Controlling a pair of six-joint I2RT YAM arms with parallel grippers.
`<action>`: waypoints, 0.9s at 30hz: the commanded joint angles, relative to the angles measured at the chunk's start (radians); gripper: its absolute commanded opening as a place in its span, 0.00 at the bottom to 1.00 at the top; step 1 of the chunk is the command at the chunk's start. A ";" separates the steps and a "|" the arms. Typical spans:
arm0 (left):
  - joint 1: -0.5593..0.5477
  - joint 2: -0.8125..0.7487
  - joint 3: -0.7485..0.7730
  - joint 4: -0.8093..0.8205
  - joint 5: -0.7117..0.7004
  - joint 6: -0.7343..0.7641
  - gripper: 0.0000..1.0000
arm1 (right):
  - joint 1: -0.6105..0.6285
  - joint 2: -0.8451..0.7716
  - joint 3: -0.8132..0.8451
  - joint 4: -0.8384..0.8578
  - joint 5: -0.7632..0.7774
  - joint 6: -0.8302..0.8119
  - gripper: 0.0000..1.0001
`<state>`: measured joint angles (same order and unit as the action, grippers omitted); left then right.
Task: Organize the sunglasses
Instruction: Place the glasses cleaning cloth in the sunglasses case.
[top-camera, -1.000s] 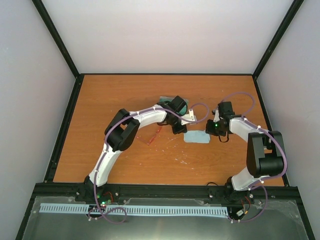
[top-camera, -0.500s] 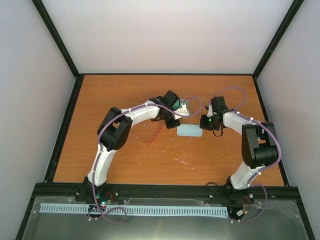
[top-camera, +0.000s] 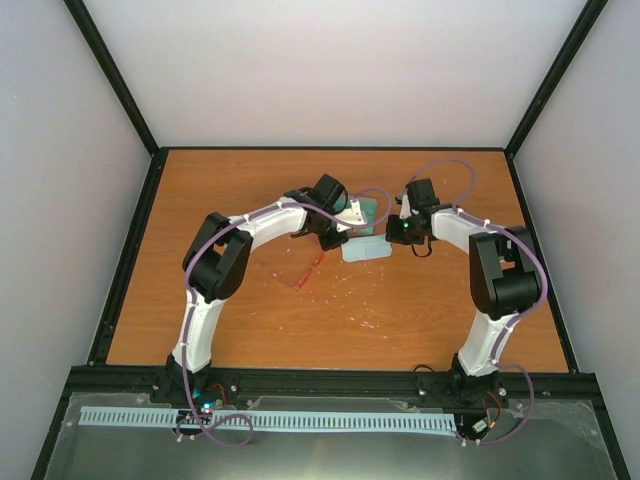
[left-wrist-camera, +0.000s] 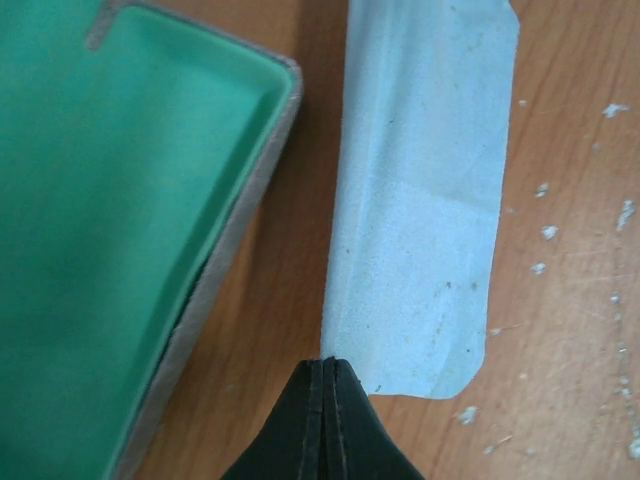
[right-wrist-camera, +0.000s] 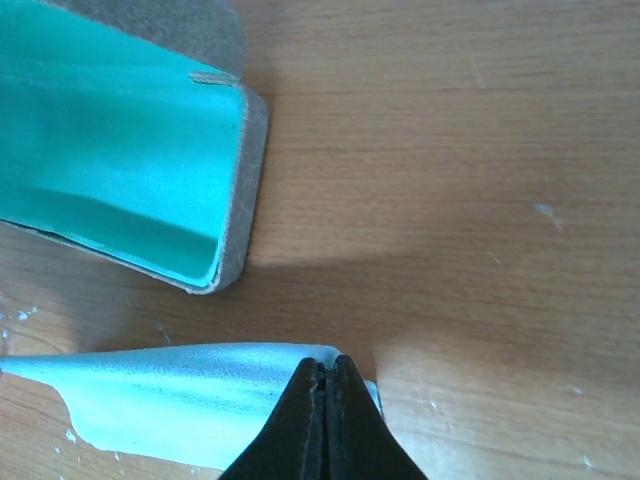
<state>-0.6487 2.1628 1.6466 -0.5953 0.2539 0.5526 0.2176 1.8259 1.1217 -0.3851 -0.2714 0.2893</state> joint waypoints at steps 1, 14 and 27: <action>0.037 -0.053 -0.004 0.008 -0.033 0.032 0.01 | 0.014 0.041 0.053 0.012 0.014 0.014 0.03; 0.140 -0.055 0.022 0.032 -0.020 0.081 0.00 | 0.068 0.153 0.226 -0.023 0.020 0.028 0.03; 0.191 -0.020 0.083 0.056 0.028 0.099 0.00 | 0.091 0.221 0.340 -0.069 0.052 0.035 0.03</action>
<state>-0.4763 2.1422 1.6745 -0.5472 0.2661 0.6292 0.3099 2.0369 1.4353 -0.4274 -0.2695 0.3157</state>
